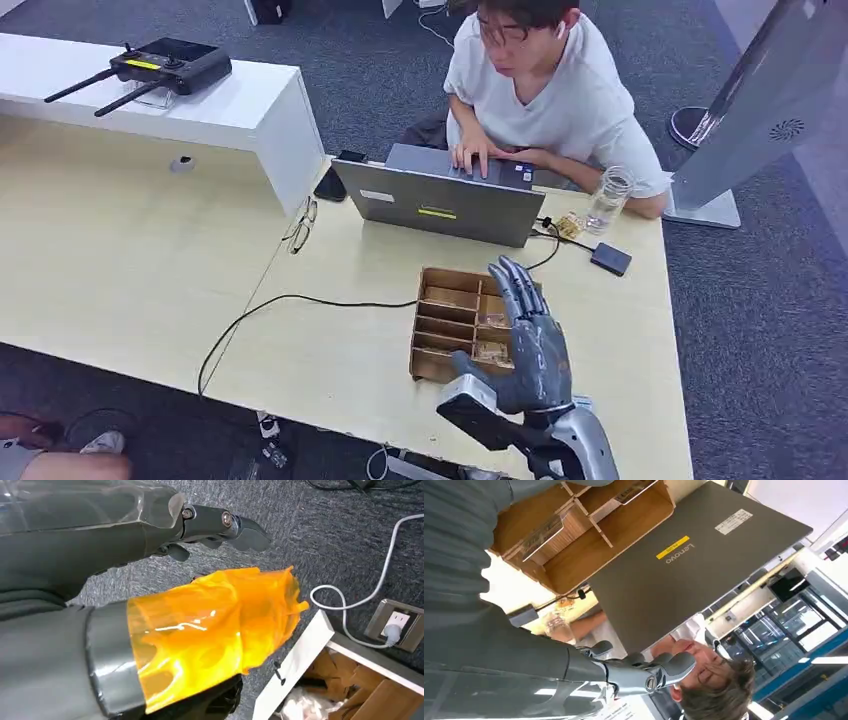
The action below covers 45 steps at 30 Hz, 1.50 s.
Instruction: Pass the card to the sensor for recognition and then transmit it.
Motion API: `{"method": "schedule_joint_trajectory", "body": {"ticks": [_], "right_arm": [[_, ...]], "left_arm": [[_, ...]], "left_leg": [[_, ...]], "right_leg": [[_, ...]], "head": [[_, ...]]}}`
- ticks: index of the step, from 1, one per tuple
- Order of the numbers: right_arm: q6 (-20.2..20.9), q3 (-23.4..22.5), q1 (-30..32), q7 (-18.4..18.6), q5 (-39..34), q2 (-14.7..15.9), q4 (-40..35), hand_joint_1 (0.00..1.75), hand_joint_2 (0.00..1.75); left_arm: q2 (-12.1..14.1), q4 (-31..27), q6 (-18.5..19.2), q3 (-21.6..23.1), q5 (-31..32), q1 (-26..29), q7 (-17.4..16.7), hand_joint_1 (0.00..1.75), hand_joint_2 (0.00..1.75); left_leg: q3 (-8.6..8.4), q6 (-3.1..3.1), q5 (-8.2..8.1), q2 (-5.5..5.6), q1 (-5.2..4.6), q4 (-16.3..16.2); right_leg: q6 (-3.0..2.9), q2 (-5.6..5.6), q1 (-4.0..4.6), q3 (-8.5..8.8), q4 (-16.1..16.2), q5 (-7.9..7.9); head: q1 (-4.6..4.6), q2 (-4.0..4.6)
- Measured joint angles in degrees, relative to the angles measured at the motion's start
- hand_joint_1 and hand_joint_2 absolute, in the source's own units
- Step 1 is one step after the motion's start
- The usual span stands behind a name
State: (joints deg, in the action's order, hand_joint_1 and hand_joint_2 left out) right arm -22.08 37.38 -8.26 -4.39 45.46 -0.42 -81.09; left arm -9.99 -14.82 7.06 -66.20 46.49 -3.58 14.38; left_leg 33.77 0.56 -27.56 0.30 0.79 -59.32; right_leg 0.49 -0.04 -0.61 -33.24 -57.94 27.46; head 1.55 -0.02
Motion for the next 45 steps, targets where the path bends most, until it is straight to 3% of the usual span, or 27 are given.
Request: {"method": "schedule_joint_trajectory", "body": {"ticks": [27,45], "right_arm": [[2.86,-0.02,-2.46,1.49,3.78,-1.55,3.91,0.0,1.75],[2.12,-2.97,-1.31,5.53,10.17,-1.55,4.79,0.0,1.75]], "left_arm": [[0.0,0.55,1.97,2.86,2.34,-0.93,-0.85,0.0,0.0],[0.07,0.57,2.54,3.41,2.58,-0.71,-1.31,0.0,0.0]], "left_leg": [[0.0,0.0,0.0,0.0,0.0,0.0],[0.0,0.0,0.0,0.0,0.0,0.0]], "right_leg": [[0.0,-0.01,0.0,0.0,0.0,0.0],[0.0,0.0,0.0,0.0,0.0,-0.01]], "head": [[0.0,0.0],[0.0,0.0]]}}
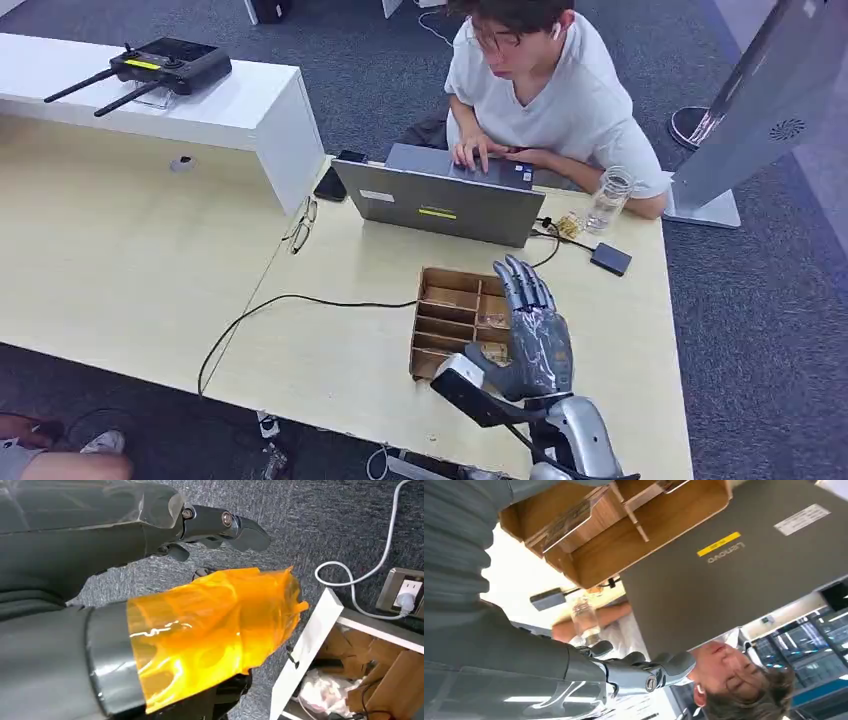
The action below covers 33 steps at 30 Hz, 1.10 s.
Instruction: Pass the card to the sensor for recognition and then transmit it.
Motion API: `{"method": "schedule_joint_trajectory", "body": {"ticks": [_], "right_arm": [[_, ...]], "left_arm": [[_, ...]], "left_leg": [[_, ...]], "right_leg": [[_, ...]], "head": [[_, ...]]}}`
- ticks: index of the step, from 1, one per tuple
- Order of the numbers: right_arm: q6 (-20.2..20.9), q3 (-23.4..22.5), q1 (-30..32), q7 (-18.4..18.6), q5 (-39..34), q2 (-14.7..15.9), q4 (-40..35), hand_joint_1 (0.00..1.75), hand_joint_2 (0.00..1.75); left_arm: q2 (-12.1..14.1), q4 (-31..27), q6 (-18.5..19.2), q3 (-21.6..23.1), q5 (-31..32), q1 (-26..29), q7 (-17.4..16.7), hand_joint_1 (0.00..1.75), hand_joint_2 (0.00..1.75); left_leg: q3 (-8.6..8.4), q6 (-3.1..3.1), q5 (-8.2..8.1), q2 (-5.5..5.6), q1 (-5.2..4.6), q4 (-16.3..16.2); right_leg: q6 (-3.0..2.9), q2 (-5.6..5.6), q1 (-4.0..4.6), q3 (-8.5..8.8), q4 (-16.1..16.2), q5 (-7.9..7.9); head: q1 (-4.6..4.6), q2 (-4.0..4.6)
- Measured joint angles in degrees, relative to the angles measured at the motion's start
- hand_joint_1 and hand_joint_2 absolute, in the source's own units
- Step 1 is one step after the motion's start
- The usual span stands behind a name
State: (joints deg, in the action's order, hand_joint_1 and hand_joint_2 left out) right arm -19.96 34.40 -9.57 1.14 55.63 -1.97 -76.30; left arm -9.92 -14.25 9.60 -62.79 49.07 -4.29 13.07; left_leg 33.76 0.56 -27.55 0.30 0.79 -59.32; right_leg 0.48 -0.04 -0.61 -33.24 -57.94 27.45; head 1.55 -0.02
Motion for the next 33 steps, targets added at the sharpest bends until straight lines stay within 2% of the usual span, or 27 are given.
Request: {"method": "schedule_joint_trajectory", "body": {"ticks": [13,16,18,23,33], "right_arm": [[0.15,-0.18,0.18,-0.34,4.16,0.04,1.59,0.0,1.75],[1.16,0.99,-5.87,-6.13,-2.07,1.77,5.45,0.0,1.75],[1.36,1.01,-10.6,-7.96,-4.07,2.78,8.88,0.0,1.75],[1.01,1.64,-14.44,-6.86,-2.69,3.56,13.49,0.0,1.75],[0.68,2.14,-16.51,-5.27,-2.21,3.91,16.59,0.0,1.75]], "left_arm": [[0.35,0.0,1.03,1.51,1.64,0.06,-0.52,0.0,0.0],[0.33,0.02,1.07,2.07,1.7,-0.11,-0.22,0.0,0.0],[0.26,0.09,1.14,2.47,1.97,-0.48,-0.22,0.0,0.0],[0.17,0.24,1.57,2.99,2.56,-0.51,-0.5,0.0,0.0],[0.0,0.5,2.43,4.17,2.91,-0.55,-0.9,0.0,0.0]], "left_leg": [[0.02,0.0,0.0,0.0,0.0,0.0],[0.01,-0.02,0.05,-0.21,-0.03,-0.01],[-0.02,-0.07,0.09,-0.18,-0.01,-0.03],[-0.01,-0.06,0.13,-0.16,-0.02,-0.06],[0.0,-0.05,0.12,-0.17,0.0,-0.05]], "right_leg": [[0.0,0.0,0.0,0.01,0.0,0.0],[-0.05,0.16,-0.02,-0.08,-0.01,-0.18],[-0.04,0.1,-0.01,-0.02,0.01,-0.18],[-0.03,0.09,-0.01,-0.01,0.0,-0.23],[-0.05,0.11,0.0,-0.04,0.0,-0.2]], "head": [[-0.02,0.0],[0.04,0.0],[-0.07,0.0],[-0.02,0.0],[0.0,0.0]]}}
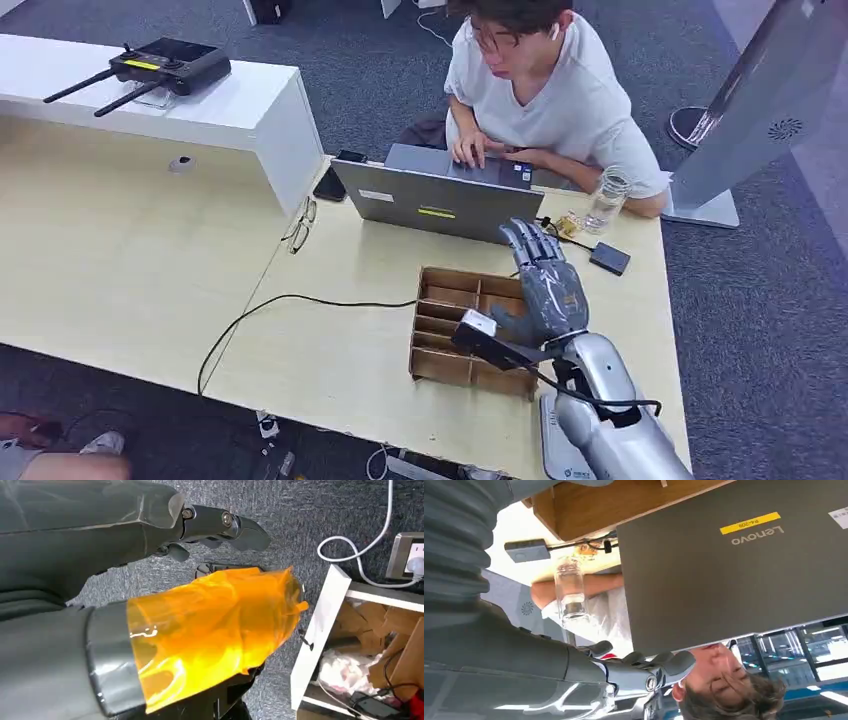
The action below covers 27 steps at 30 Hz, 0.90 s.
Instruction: Pass the card to the sensor for recognition and then transmit it.
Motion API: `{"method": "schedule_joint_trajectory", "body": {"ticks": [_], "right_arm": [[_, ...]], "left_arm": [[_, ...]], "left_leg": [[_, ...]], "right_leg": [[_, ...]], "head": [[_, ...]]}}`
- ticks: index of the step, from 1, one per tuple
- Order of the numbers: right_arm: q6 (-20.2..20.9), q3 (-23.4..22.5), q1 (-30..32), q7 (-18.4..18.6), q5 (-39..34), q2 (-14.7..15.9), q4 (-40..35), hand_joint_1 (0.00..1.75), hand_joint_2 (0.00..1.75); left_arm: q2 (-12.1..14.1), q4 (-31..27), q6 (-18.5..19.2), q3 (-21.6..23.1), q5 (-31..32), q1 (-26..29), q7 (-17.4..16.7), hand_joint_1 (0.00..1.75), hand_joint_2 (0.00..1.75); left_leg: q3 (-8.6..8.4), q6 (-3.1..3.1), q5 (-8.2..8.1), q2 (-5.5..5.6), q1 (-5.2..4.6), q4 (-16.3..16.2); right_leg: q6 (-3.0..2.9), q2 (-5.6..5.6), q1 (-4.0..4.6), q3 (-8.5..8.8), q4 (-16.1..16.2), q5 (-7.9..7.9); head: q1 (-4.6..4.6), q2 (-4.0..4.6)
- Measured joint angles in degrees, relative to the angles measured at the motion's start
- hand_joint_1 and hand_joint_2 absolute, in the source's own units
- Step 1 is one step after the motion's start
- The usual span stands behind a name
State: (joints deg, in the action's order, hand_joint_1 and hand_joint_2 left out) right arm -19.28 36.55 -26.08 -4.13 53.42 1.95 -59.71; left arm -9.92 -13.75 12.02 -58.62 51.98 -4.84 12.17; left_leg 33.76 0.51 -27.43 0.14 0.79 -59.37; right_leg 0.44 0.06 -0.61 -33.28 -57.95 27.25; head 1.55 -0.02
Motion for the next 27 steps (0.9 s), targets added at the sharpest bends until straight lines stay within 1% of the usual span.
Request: {"method": "schedule_joint_trajectory", "body": {"ticks": [11,20,27], "right_arm": [[0.09,0.41,-0.48,0.35,-0.04,0.11,0.24,0.0,1.75],[0.15,0.59,-0.56,-0.26,-0.31,0.11,-0.28,0.0,1.75],[0.33,0.61,-0.53,-0.85,-2.08,0.13,-1.73,0.0,1.75]], "left_arm": [[-0.11,0.0,0.42,0.44,-0.04,0.02,-0.04,0.0,0.0],[-0.11,0.0,0.57,0.92,0.09,0.03,0.0,0.0,0.0],[-0.13,0.0,0.63,1.05,0.02,0.1,0.02,0.0,0.0]], "left_leg": [[0.0,0.0,0.0,-0.01,0.0,0.0],[0.0,0.0,0.0,-0.01,0.0,0.0],[0.0,0.0,0.0,-0.01,0.0,0.0]], "right_leg": [[0.0,0.0,0.0,0.0,0.0,0.0],[0.0,0.0,0.0,0.0,0.0,0.0],[0.0,0.01,0.0,0.0,0.0,0.0]], "head": [[0.0,0.0],[0.0,0.0],[0.0,0.0]]}}
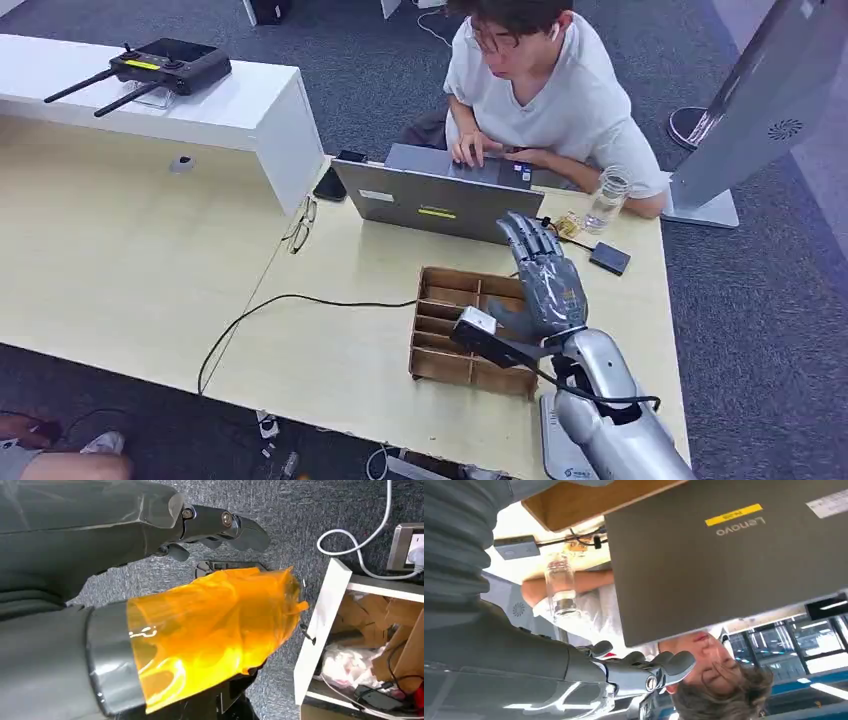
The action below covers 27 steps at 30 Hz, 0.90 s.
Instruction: Pass the card to the sensor for recognition and then transmit it.
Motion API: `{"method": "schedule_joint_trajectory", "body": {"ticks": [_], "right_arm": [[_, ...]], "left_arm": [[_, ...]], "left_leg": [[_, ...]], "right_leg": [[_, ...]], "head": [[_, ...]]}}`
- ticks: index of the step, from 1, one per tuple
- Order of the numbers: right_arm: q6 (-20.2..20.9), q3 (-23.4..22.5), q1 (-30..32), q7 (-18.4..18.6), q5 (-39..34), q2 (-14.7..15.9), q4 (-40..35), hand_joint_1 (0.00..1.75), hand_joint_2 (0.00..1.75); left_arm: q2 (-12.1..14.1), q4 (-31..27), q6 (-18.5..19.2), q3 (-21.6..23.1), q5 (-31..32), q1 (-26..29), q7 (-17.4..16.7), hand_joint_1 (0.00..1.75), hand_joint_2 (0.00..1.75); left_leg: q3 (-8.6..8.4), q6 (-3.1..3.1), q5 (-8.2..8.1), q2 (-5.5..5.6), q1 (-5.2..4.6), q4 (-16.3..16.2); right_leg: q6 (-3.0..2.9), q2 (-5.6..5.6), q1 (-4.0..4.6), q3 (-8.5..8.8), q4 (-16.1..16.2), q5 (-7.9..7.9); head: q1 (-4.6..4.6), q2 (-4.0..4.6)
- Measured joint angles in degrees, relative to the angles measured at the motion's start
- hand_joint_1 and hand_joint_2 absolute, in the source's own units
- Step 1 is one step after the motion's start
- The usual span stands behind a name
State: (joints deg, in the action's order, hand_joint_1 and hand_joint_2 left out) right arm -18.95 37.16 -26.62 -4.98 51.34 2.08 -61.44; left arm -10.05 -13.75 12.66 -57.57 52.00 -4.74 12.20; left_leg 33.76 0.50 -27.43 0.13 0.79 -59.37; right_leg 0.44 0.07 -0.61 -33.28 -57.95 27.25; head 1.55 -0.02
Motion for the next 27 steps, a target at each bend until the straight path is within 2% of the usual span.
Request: {"method": "schedule_joint_trajectory", "body": {"ticks": [11,23,24,26,27], "right_arm": [[-0.26,-0.02,1.14,-0.5,-0.3,1.49,-3.02,0.0,1.75],[-0.83,0.0,3.82,-0.57,0.26,2.54,-3.02,0.0,1.75],[-0.92,-0.08,4.36,0.16,0.75,2.51,-3.06,0.0,1.75],[-1.8,-0.83,8.98,5.63,5.96,1.46,-5.3,0.0,1.75],[-2.23,-0.81,11.31,7.01,8.32,0.84,-6.68,0.0,1.75]], "left_arm": [[0.0,0.0,0.0,0.02,0.02,0.41,0.28,0.0,0.0],[0.0,0.0,-0.02,0.13,0.31,0.62,0.35,0.0,0.0],[0.0,0.0,-0.06,0.13,0.33,0.62,0.29,0.0,0.0],[0.04,0.0,-0.04,0.13,0.39,0.78,-0.09,0.0,0.0],[0.07,0.0,0.0,0.13,0.42,0.98,-0.11,0.0,0.0]], "left_leg": [[0.0,0.0,-0.01,0.0,0.0,0.0],[0.0,0.01,-0.01,0.0,0.0,0.0],[-0.01,0.01,-0.01,0.01,0.0,0.0],[0.01,-0.01,-0.05,0.22,0.05,0.01],[0.02,0.04,-0.08,0.23,0.04,0.02]], "right_leg": [[0.0,0.0,0.0,-0.01,0.0,0.0],[0.0,0.0,0.0,-0.01,0.0,0.01],[0.01,0.0,0.0,0.0,0.01,0.02],[0.07,-0.17,0.05,0.08,0.01,0.14],[0.07,-0.16,0.05,0.06,0.0,0.15]], "head": [[-0.02,0.0],[-0.02,0.0],[0.0,0.0],[-0.07,0.0],[-0.02,0.0]]}}
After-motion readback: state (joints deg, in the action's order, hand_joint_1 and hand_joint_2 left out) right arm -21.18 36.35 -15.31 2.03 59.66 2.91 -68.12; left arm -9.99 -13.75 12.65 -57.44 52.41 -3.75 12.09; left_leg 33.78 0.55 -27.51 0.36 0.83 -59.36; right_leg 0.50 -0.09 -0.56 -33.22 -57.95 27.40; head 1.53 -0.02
